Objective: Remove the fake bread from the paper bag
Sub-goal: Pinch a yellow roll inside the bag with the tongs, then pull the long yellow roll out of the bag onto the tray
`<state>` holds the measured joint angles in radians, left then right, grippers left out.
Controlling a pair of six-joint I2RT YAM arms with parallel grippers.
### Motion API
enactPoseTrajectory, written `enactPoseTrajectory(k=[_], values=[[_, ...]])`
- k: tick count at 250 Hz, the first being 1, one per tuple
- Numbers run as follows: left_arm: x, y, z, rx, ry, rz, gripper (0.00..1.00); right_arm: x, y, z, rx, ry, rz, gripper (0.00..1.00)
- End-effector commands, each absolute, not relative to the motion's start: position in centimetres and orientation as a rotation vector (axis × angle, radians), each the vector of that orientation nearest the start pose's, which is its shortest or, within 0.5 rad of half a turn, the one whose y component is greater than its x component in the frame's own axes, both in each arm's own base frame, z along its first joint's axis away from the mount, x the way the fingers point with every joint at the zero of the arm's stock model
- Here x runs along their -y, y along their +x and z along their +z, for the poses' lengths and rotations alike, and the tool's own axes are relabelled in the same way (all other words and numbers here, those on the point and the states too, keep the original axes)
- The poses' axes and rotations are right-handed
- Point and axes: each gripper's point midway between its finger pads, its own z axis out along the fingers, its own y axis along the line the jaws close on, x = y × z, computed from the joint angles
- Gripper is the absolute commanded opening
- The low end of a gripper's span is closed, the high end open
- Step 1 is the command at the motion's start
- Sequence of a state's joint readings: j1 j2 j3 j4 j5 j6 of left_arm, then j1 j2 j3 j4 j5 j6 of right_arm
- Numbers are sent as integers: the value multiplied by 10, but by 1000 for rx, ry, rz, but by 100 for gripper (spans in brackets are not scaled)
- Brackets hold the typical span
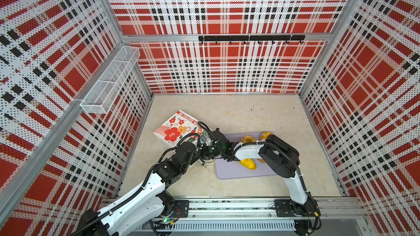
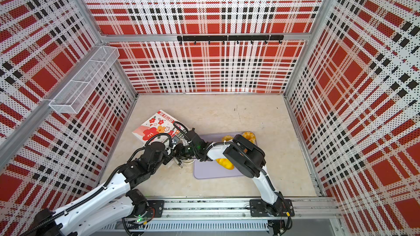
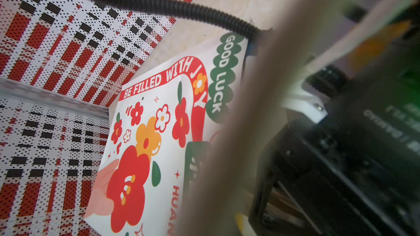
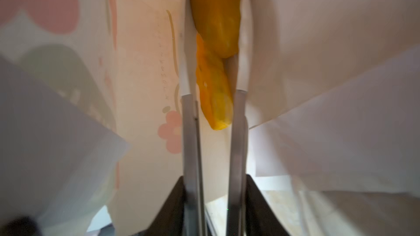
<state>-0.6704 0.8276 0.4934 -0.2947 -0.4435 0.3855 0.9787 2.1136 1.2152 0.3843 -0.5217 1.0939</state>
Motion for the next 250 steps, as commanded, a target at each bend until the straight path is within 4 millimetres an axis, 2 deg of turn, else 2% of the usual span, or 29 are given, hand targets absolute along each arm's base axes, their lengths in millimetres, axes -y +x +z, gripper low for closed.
enactPoseTrajectory(k=[1, 19, 57, 95, 119, 124, 177, 250], values=[[120, 266, 155, -1958, 828, 275, 0, -508, 229, 115, -2428, -317, 1694, 28], [118, 267, 155, -1966, 811, 280, 0, -491, 220, 118, -2443, -328, 1657, 23], [111, 272, 156, -1989, 758, 289, 0, -448, 197, 110, -2502, -324, 1557, 17], [108, 276, 160, -2002, 717, 280, 0, -420, 180, 110, -2528, -333, 1486, 14], [106, 276, 161, -2001, 707, 280, 0, -408, 172, 113, -2528, -348, 1446, 9], [106, 275, 161, -2000, 704, 279, 0, -406, 171, 113, -2530, -350, 1441, 0], [95, 279, 169, -2008, 654, 321, 0, -389, 157, 127, -2525, -386, 1399, 0], [68, 298, 177, -2051, 531, 381, 0, -365, 121, 154, -2519, -455, 1404, 0]])
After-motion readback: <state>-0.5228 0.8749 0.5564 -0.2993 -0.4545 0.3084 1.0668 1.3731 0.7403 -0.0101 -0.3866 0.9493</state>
